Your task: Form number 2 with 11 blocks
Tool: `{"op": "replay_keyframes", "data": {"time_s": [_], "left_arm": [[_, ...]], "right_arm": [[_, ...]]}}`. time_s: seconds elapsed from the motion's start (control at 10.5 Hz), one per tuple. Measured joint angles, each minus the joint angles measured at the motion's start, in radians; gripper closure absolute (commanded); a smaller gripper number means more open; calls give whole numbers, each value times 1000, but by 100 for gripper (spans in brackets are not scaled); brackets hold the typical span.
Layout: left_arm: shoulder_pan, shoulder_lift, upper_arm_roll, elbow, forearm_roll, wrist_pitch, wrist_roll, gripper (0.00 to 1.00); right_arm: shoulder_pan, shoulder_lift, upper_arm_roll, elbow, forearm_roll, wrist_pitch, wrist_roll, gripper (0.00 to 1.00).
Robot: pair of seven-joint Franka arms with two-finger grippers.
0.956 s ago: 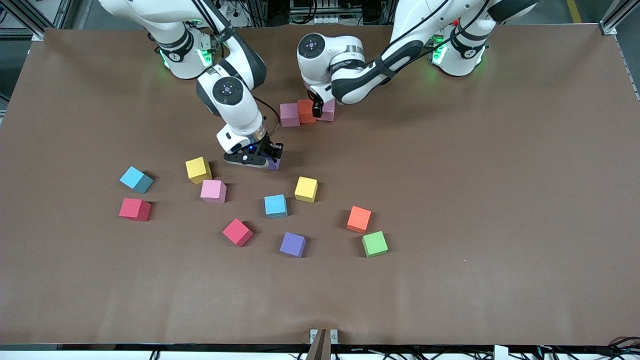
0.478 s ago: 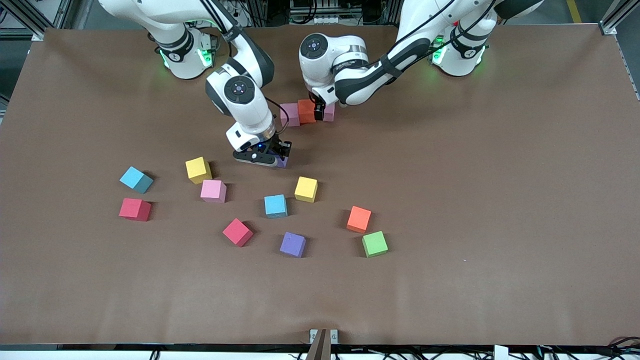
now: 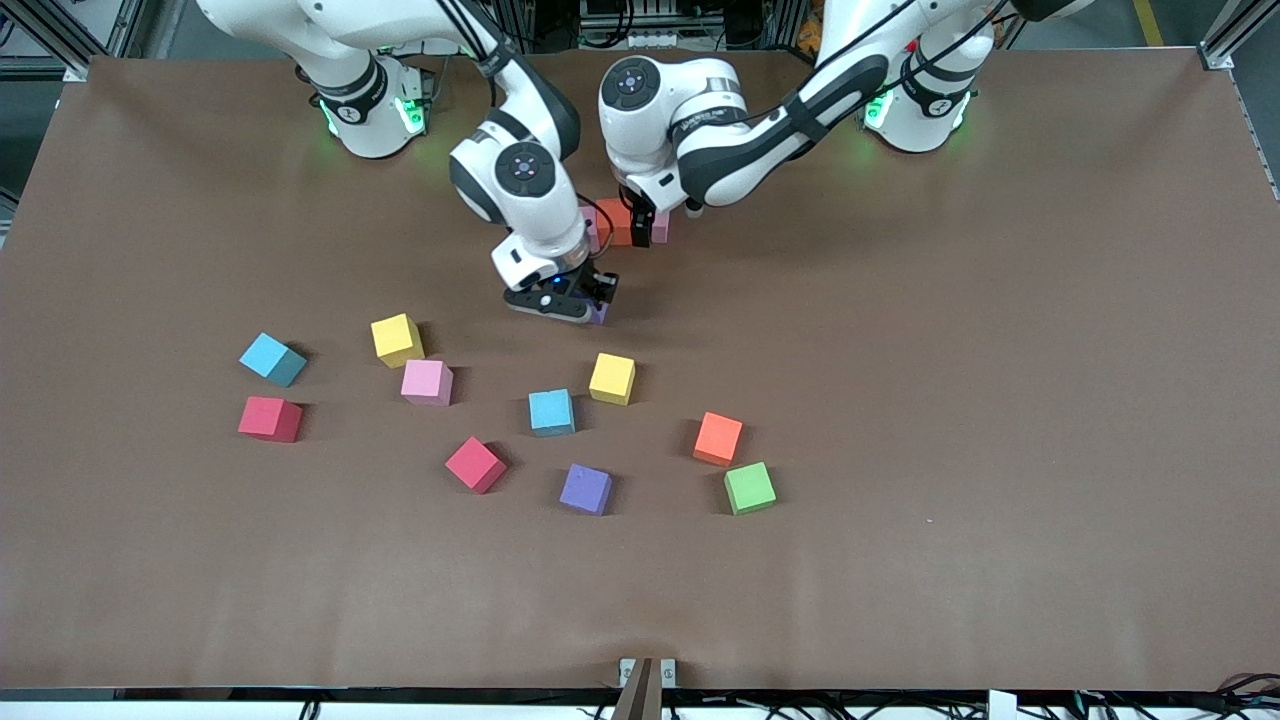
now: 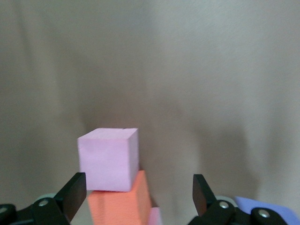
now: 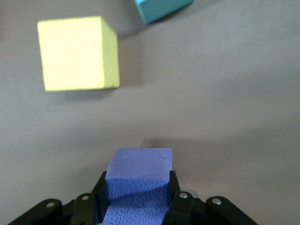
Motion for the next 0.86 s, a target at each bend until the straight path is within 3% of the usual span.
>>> {"op": "replay_keyframes", "data": {"time_s": [0.38,0.57,0.86], "left_arm": [[108,-7,-47,-35,-4,-22,22,0],[213,-9,-139,-81,-3,-24,35,0],[454,-24,-300,-133,1,-24,71,0]], "right_arm": [[81,88,-5,103,-10,-32,120,100],[96,120,6,111,-71,-32,109,100],[125,139,36,114,-93,-33,108,100]]}}
